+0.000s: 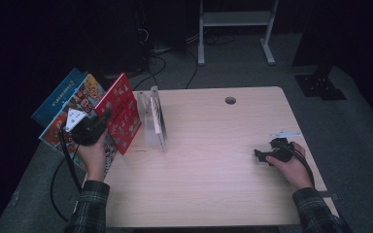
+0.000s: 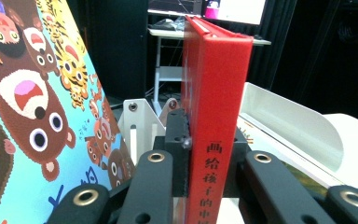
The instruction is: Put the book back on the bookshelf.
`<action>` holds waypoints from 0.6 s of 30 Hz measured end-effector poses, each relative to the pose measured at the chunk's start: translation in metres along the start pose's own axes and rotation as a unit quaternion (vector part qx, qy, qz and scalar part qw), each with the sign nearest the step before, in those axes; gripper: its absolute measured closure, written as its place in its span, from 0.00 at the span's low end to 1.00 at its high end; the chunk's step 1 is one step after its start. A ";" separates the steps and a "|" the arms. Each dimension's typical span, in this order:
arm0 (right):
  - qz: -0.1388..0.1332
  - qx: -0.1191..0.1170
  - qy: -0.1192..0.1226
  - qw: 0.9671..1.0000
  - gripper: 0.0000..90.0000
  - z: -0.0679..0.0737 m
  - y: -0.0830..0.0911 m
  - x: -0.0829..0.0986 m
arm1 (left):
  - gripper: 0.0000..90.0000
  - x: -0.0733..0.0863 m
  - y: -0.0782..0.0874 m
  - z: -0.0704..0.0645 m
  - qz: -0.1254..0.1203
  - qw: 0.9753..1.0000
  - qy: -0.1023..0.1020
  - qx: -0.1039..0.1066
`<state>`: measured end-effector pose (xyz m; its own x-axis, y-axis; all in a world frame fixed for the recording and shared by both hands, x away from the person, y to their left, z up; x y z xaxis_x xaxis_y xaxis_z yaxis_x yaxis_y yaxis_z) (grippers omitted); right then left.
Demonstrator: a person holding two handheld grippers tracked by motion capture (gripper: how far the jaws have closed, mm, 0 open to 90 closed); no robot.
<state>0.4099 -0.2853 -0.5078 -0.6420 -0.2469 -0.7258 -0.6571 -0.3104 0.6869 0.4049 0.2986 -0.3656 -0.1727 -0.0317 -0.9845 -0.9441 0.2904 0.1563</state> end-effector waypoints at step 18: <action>0.001 0.000 -0.001 1.000 0.08 0.000 0.000 0.000 | 0.52 0.000 0.017 0.003 0.057 0.998 -0.015 0.026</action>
<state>0.4094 -0.2852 -0.5077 -0.6437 -0.2452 -0.7249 -0.6565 -0.3098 0.6878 0.3900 0.3061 -0.3631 -0.2687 0.0326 -0.9627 -0.9030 0.3392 0.2635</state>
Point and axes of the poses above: each handheld gripper's, and its own axes: y roughly backward along the jaws, x roughly out of its underside, z roughly to its left, the point moved 3 cm from there along -y, roughly forward along the jaws, and after that the axes turned 2 degrees about -x, right-handed, at the moved point
